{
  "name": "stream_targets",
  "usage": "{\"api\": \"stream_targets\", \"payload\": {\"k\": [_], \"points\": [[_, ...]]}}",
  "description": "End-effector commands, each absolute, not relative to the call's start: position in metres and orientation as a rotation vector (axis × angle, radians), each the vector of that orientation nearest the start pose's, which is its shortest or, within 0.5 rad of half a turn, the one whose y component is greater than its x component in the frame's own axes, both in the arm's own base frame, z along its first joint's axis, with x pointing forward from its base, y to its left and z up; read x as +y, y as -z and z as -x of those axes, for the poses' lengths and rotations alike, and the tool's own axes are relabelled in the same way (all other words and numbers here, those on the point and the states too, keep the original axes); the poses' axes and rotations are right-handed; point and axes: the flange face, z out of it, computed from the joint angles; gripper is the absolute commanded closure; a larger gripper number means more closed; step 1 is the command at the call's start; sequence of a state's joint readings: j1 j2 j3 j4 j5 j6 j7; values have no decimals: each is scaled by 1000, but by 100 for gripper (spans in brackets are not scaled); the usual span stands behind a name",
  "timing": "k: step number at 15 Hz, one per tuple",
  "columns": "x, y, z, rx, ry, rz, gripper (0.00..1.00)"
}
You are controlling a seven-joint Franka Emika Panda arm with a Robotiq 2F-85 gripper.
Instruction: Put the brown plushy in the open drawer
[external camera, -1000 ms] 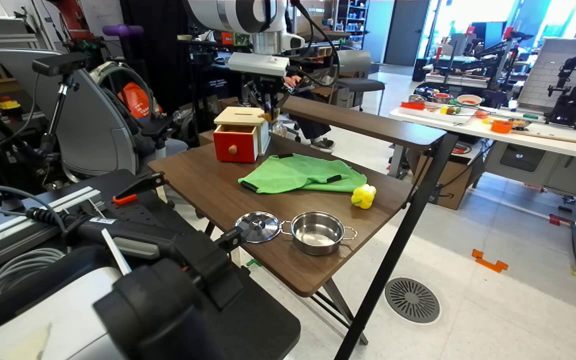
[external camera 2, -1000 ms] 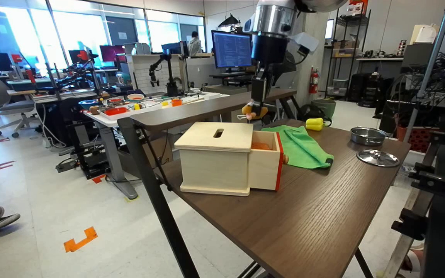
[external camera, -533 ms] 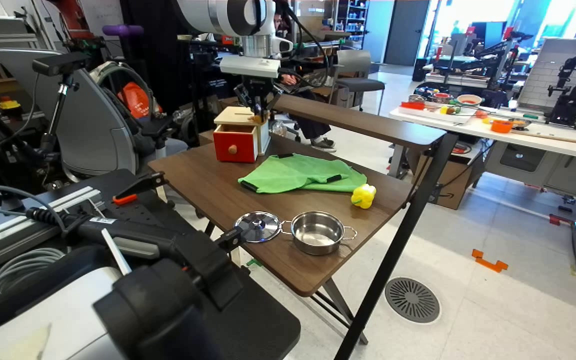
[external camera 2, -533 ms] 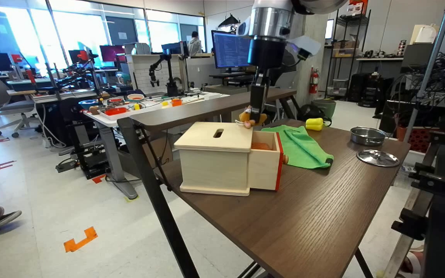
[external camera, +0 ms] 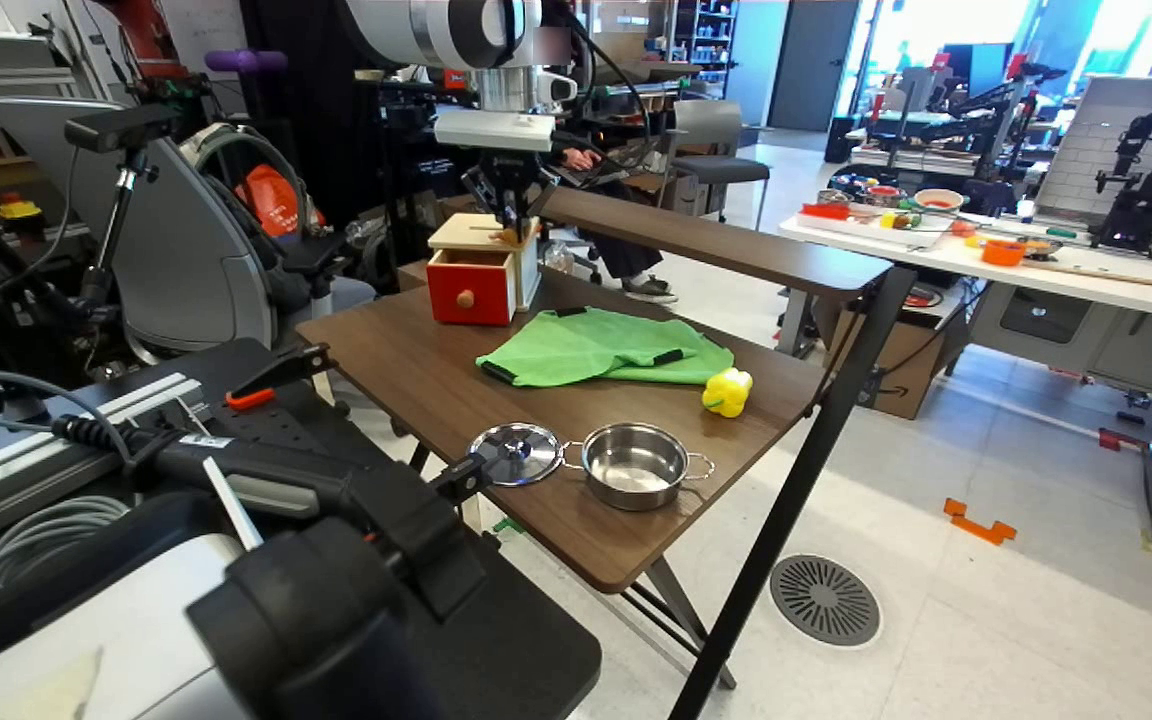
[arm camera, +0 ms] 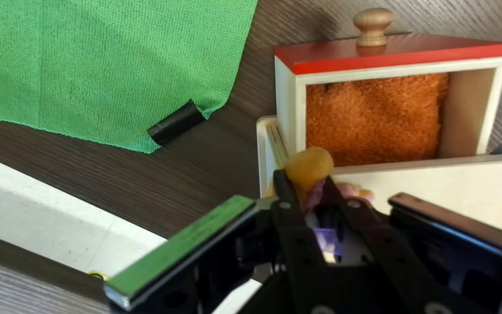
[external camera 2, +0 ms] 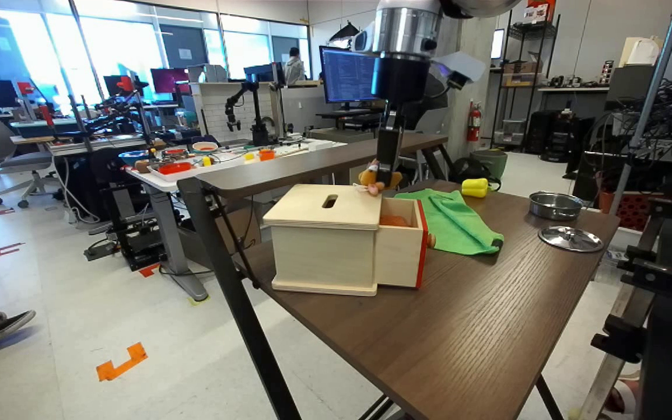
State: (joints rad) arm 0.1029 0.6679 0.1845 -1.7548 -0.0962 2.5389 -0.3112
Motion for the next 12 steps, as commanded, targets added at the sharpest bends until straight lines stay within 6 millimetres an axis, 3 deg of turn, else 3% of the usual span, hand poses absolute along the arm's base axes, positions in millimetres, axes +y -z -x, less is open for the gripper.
{"api": "stream_targets", "payload": {"k": [1, 6, 12], "points": [[192, -213, -636, -998, 171, 2928, 96], [195, -217, -617, -1026, 151, 2926, 96], [178, -198, -621, -992, 75, 2929, 96]]}}
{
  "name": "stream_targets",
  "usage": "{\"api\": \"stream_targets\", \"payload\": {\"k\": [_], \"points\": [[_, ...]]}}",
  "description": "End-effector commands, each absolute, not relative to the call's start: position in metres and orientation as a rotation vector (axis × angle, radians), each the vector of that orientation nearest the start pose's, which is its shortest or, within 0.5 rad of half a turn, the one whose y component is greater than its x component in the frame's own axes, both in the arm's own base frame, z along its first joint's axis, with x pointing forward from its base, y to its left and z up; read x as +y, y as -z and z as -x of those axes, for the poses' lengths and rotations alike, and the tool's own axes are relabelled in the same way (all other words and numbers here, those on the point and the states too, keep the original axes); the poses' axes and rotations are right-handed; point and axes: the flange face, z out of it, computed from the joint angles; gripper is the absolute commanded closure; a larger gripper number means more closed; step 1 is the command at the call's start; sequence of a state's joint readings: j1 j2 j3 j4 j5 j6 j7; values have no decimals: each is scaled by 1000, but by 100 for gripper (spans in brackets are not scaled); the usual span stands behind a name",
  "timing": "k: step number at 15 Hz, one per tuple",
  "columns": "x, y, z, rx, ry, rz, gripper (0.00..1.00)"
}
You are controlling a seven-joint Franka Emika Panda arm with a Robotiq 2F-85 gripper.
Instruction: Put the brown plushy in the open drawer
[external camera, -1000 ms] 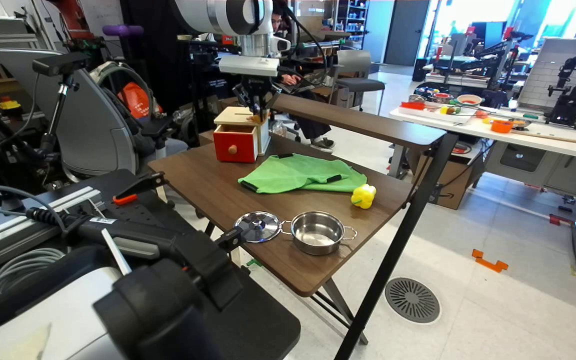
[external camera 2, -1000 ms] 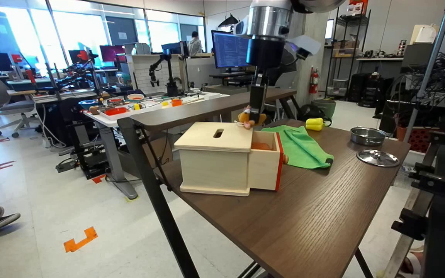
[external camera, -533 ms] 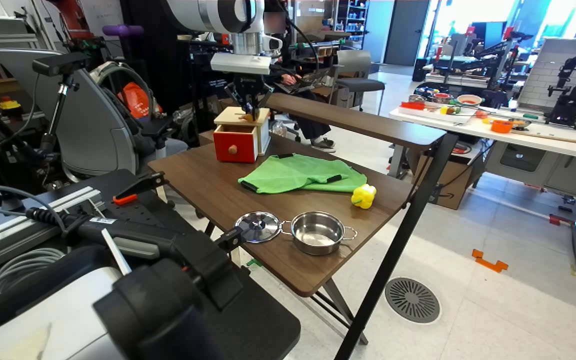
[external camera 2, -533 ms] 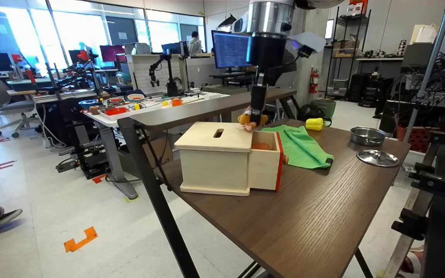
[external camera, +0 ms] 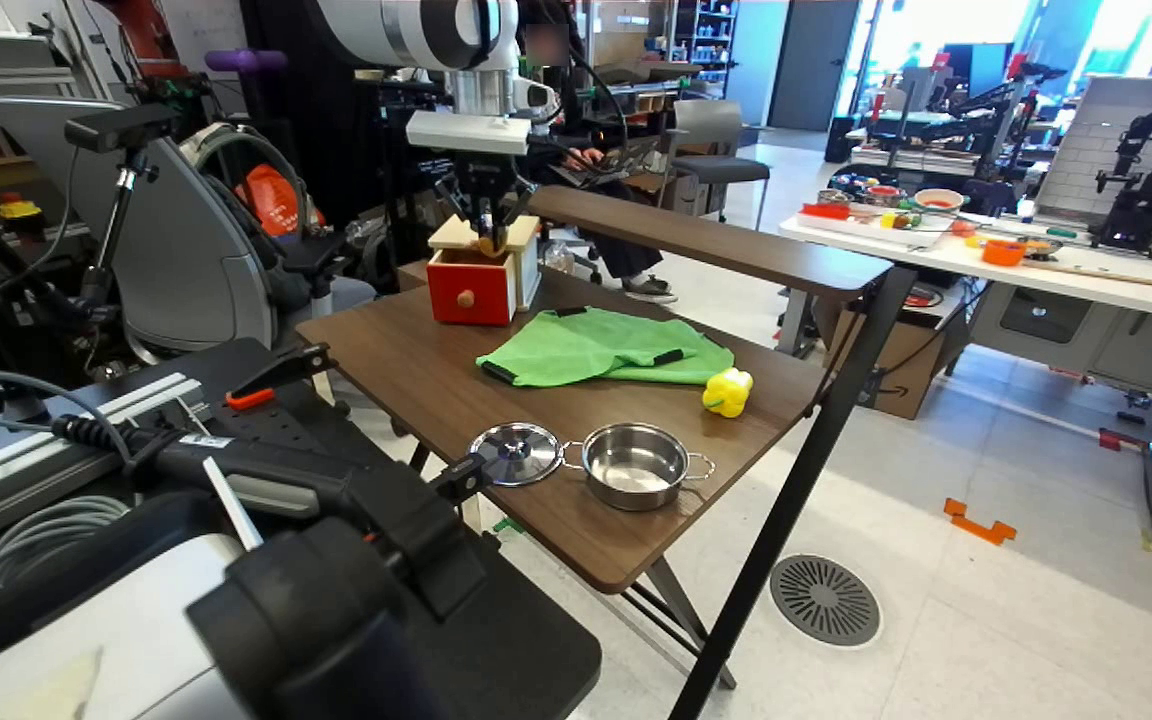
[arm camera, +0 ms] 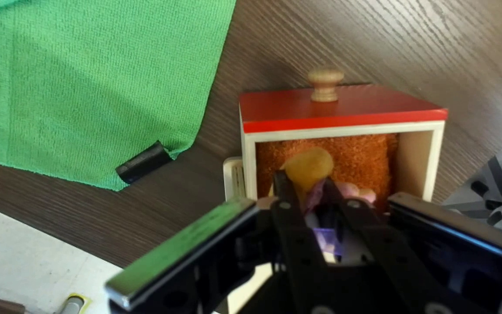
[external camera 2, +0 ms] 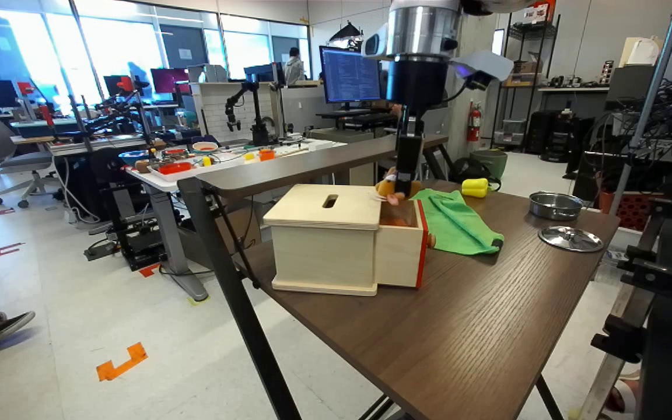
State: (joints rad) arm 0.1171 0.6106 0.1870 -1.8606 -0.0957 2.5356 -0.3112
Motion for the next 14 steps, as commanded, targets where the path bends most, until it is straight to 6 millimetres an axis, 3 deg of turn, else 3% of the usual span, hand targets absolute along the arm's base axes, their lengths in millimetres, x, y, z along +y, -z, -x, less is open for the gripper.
{"api": "stream_targets", "payload": {"k": [1, 5, 14], "points": [[175, -195, -622, -985, 61, 2927, 96], [170, -185, -626, -972, 14, 2928, 96], [185, -180, -631, -1013, -16, 2919, 96]]}}
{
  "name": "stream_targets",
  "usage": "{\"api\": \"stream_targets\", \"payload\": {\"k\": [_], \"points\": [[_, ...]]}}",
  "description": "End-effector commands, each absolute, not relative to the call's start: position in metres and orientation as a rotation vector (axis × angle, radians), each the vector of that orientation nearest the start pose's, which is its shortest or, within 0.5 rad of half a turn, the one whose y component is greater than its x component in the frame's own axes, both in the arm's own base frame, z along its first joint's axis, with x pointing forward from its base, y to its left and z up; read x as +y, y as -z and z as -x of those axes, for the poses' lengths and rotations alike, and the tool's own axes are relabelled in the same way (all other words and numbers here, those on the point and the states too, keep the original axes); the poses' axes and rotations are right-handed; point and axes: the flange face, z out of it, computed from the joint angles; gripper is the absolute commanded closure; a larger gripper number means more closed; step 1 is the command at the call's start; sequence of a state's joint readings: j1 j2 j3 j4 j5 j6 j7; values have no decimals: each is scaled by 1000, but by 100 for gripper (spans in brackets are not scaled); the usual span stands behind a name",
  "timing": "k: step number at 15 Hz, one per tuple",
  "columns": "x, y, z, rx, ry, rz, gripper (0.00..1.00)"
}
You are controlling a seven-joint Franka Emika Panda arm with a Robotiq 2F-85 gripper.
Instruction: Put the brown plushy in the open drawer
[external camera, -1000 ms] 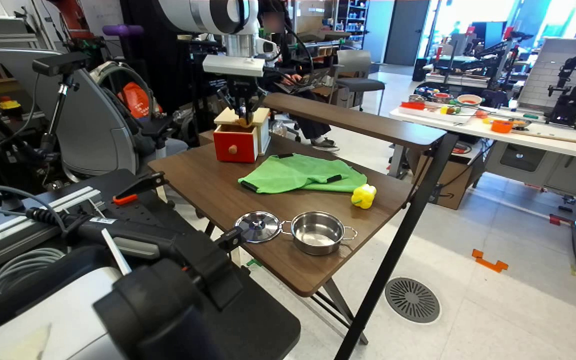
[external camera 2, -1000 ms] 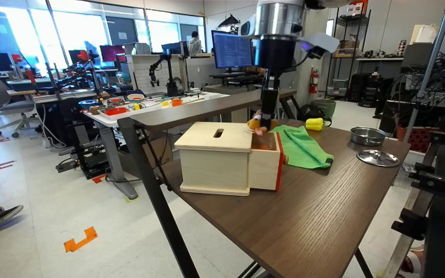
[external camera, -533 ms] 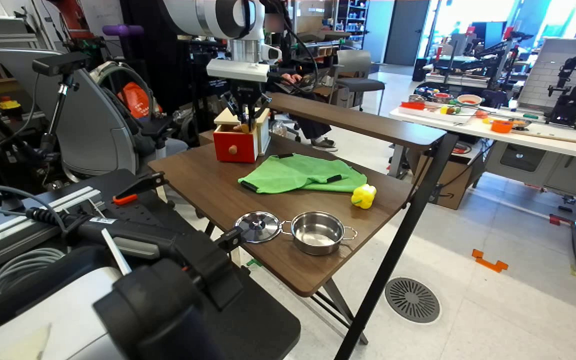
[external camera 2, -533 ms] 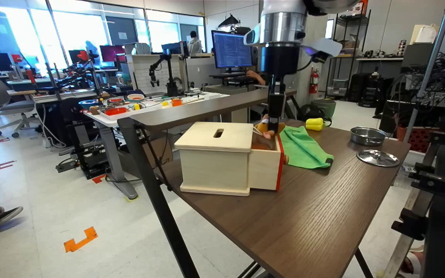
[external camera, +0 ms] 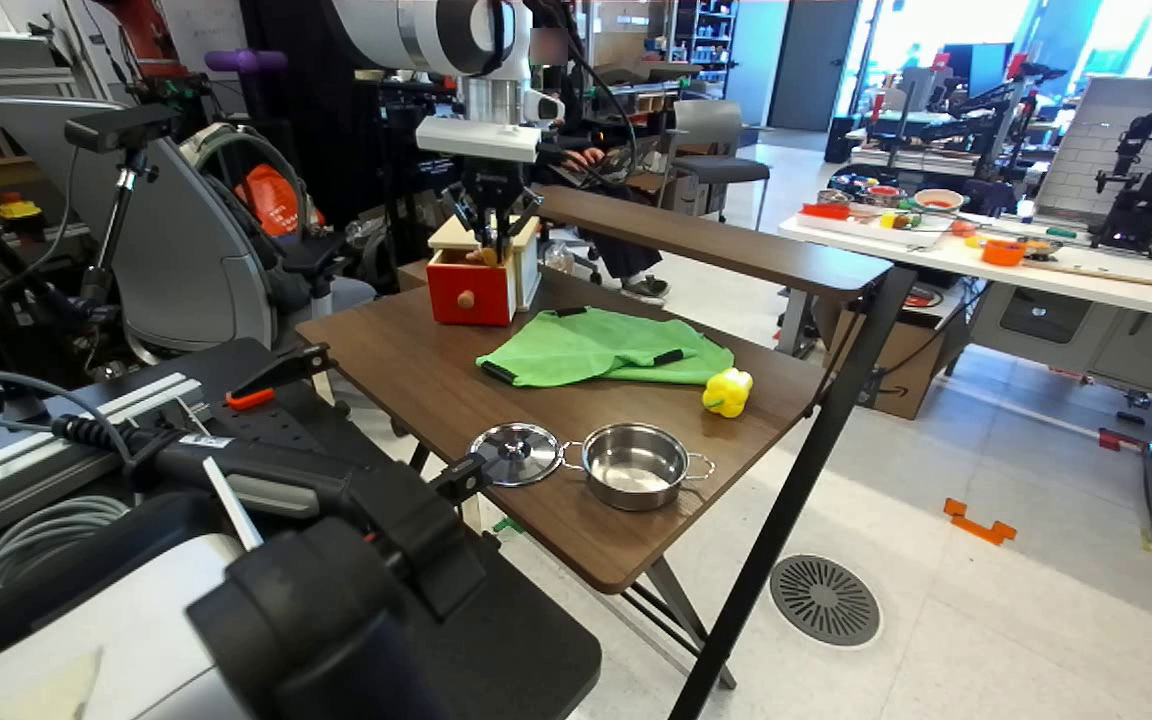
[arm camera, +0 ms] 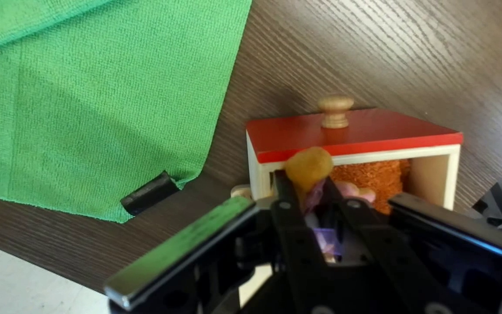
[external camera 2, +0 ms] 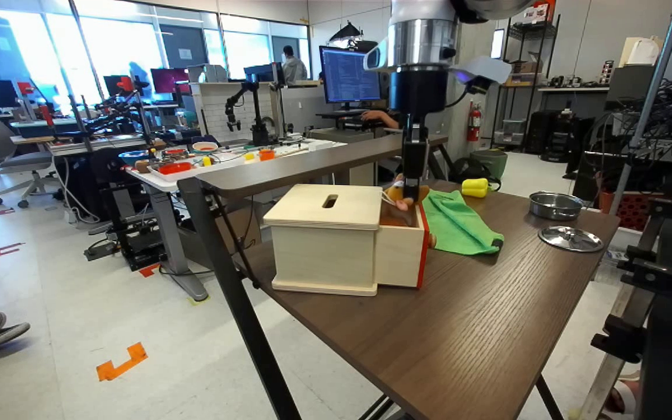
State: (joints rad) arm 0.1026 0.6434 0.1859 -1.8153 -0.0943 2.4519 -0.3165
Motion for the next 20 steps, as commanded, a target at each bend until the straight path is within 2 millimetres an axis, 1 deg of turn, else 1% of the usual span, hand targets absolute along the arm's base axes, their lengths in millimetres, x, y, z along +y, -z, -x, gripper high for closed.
{"api": "stream_targets", "payload": {"k": [1, 5, 6, 7, 8, 9, 10, 11, 15, 16, 18, 20], "points": [[186, -178, -631, -1016, -21, 2918, 96], [189, -164, -635, -1007, -62, 2913, 96], [189, -163, -635, -1002, -65, 2916, 59], [190, -163, -636, -1003, -69, 2915, 57], [190, -163, -637, -1004, -76, 2913, 51], [190, -163, -637, -1002, -82, 2913, 45], [191, -164, -637, -1002, -85, 2911, 36], [193, -166, -636, -1004, -86, 2907, 30], [202, -184, -630, -1028, -43, 2895, 2], [204, -191, -629, -1027, -27, 2892, 0], [205, -205, -627, -1021, 6, 2885, 0], [200, -223, -627, -1009, 53, 2888, 0]]}}
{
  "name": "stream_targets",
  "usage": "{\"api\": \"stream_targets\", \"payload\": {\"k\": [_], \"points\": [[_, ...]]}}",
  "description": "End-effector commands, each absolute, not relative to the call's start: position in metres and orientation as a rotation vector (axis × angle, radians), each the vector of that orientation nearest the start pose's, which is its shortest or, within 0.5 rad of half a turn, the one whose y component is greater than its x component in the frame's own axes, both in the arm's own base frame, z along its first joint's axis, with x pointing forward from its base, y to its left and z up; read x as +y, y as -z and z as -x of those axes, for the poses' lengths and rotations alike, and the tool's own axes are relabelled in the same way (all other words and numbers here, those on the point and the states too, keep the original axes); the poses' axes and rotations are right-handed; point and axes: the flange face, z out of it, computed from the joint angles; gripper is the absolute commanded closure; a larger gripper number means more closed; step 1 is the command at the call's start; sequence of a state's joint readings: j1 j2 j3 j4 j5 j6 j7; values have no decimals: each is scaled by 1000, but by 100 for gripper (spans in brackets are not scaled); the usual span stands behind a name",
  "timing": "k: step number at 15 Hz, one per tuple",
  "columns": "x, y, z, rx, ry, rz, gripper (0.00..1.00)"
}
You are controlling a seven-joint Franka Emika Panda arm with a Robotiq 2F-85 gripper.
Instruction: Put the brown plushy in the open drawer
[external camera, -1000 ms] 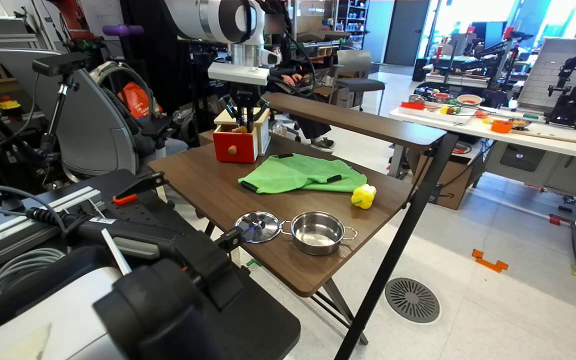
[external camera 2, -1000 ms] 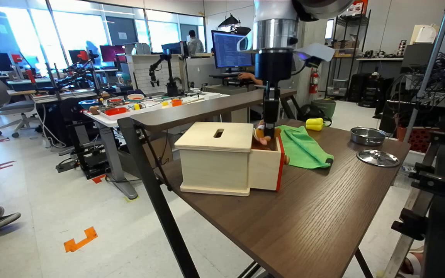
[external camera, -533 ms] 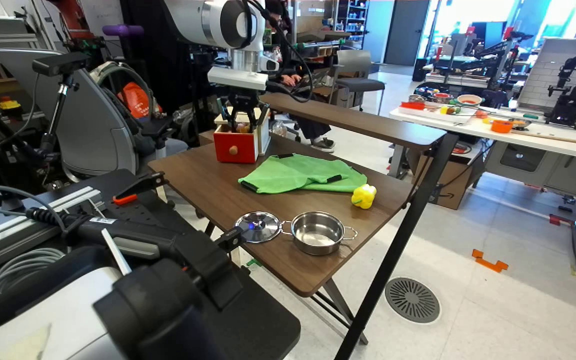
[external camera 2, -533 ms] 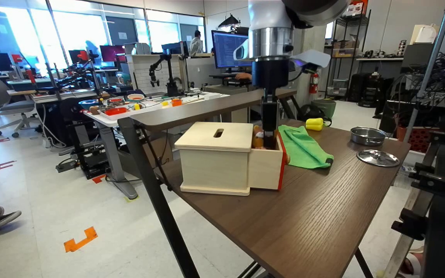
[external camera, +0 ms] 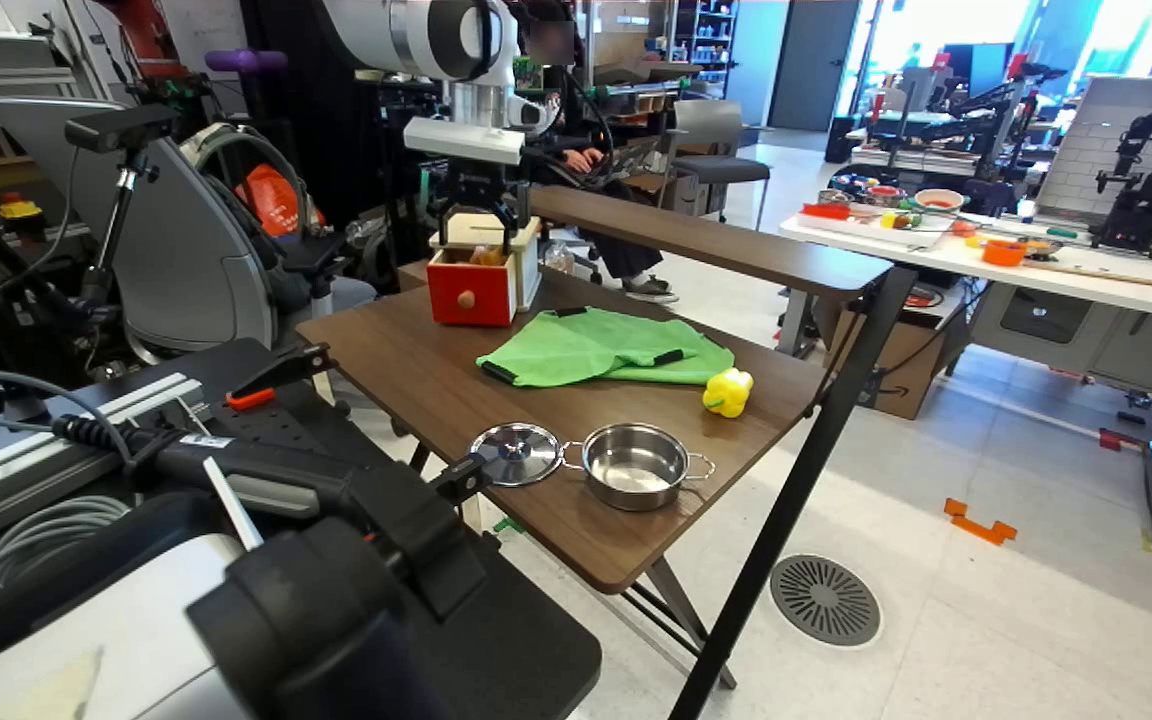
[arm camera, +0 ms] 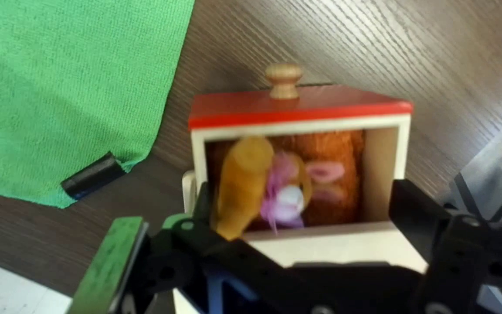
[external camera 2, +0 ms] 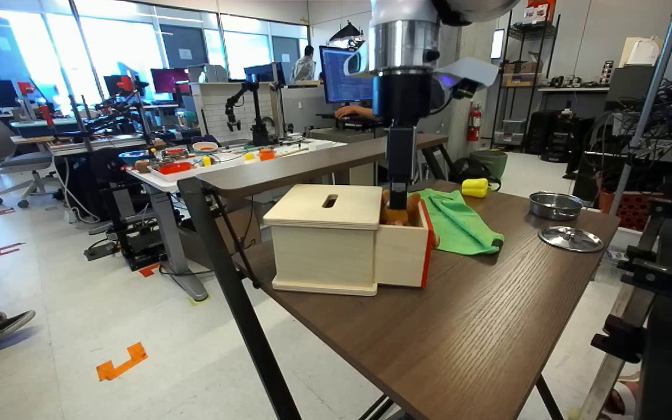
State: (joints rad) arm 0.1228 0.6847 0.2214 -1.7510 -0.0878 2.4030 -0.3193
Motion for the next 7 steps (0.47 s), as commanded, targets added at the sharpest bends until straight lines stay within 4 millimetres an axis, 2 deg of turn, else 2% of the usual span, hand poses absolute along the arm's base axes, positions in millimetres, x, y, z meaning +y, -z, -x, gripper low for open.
{"api": "stream_targets", "payload": {"k": [1, 4, 6, 7], "points": [[196, -232, -630, -1002, 81, 2893, 0], [175, -263, -636, -951, 151, 2902, 0], [153, -270, -635, -935, 129, 2913, 0], [172, -261, -644, -933, 141, 2918, 0]]}}
